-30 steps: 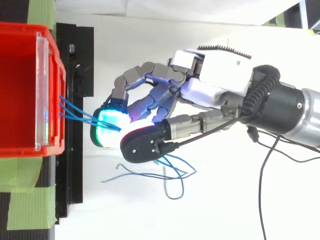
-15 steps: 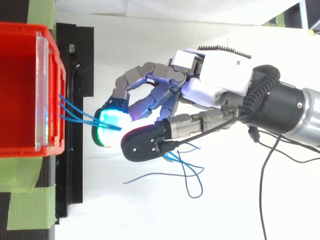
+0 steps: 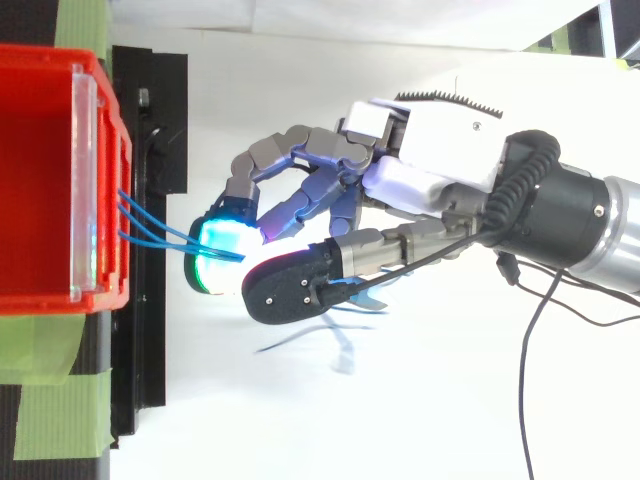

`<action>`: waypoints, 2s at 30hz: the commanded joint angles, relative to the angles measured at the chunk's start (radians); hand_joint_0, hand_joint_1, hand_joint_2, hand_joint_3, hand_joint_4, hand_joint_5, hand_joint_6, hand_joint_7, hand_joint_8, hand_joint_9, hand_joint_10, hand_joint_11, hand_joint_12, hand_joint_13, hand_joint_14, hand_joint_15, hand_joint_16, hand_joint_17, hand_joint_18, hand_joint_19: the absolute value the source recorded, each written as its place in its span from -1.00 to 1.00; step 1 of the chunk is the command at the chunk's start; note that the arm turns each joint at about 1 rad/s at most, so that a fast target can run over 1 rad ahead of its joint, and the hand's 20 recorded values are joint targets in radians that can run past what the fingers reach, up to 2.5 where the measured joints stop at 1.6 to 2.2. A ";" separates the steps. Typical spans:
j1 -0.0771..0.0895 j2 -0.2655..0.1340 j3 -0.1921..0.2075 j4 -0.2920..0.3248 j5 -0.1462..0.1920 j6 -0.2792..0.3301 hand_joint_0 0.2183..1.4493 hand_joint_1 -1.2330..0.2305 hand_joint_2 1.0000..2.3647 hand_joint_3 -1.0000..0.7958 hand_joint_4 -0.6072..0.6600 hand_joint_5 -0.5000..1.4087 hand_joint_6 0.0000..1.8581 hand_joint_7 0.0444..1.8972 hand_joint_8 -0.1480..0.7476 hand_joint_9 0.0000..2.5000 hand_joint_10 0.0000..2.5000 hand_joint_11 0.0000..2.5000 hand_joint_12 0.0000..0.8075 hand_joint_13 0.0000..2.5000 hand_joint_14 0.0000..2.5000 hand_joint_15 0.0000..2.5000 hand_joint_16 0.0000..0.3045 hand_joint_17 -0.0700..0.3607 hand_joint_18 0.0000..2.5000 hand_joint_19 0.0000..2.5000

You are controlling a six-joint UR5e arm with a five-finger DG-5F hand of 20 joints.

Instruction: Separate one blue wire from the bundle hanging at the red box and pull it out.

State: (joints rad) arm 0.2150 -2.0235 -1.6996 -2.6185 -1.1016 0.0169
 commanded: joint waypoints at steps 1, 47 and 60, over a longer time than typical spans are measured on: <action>0.001 0.000 0.000 0.000 0.000 0.000 -0.36 -0.27 -0.97 -0.04 0.20 -0.65 -0.07 -0.04 0.23 -0.23 -0.99 -0.53 -0.11 0.44 -0.99 0.18 -0.73 -0.25 -0.38 -0.75; 0.000 0.000 0.000 0.003 -0.001 -0.005 -0.38 -0.19 -0.97 -0.07 0.20 -0.66 -0.06 -0.08 0.16 -0.38 -0.99 -0.63 0.18 0.07 -0.98 -0.47 -0.68 -0.16 -0.49 -0.81; 0.000 0.000 0.000 0.003 -0.001 -0.005 -0.38 -0.19 -0.97 -0.07 0.21 -0.66 -0.07 -0.08 0.17 -0.36 -0.99 -0.62 0.17 0.17 -0.98 -0.32 -0.68 -0.17 -0.48 -0.79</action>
State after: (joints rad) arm 0.2155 -2.0236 -1.6996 -2.6147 -1.1029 0.0119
